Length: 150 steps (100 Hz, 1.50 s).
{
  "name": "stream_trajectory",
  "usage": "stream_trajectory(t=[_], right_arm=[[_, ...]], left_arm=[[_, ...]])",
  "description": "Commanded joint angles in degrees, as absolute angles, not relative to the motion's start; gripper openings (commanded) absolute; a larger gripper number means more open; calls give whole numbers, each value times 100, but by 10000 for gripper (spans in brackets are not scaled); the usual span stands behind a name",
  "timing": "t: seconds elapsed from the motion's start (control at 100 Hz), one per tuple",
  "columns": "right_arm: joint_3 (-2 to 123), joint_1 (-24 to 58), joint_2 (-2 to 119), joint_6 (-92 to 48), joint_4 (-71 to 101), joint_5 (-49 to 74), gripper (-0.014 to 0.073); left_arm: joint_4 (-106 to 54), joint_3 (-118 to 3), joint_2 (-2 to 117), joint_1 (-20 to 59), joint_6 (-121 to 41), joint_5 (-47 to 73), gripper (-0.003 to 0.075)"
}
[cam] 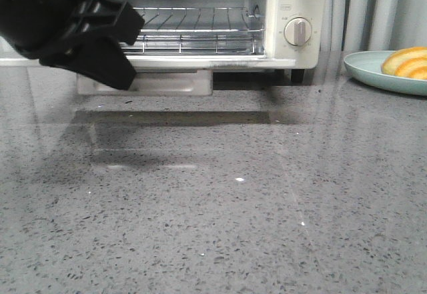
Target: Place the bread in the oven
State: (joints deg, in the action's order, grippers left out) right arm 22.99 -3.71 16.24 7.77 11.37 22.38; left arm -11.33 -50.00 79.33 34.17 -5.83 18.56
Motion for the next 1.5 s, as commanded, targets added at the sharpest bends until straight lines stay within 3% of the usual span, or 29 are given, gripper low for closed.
stream_trajectory(t=[0.0,0.47,0.79,0.89,1.009,1.079,1.489], right_arm=[[2535,-363,1721,713,1110,1743,-48],[2853,-363,1805,223,1110,1910,-48],[4570,-363,3643,-233,1099,2818,-41],[5060,-363,4402,-233,1099,3069,43],[5622,-363,5310,-233,1098,3280,258],[5958,-374,5833,-233,998,3335,341],[7683,-603,8446,-108,593,3744,349]], left_arm=[[-1136,-5118,7773,3425,-582,1278,-21],[-1167,-5116,7265,3425,-582,1457,-21],[-1176,-5116,5550,3425,-582,1973,-21],[-1176,-5116,5158,3425,-582,2324,-21],[-1176,-5116,4721,3425,-582,2671,-21],[-1176,-5116,4481,3425,-582,2852,-21],[-1132,-4916,3654,3425,-582,3290,-21]])
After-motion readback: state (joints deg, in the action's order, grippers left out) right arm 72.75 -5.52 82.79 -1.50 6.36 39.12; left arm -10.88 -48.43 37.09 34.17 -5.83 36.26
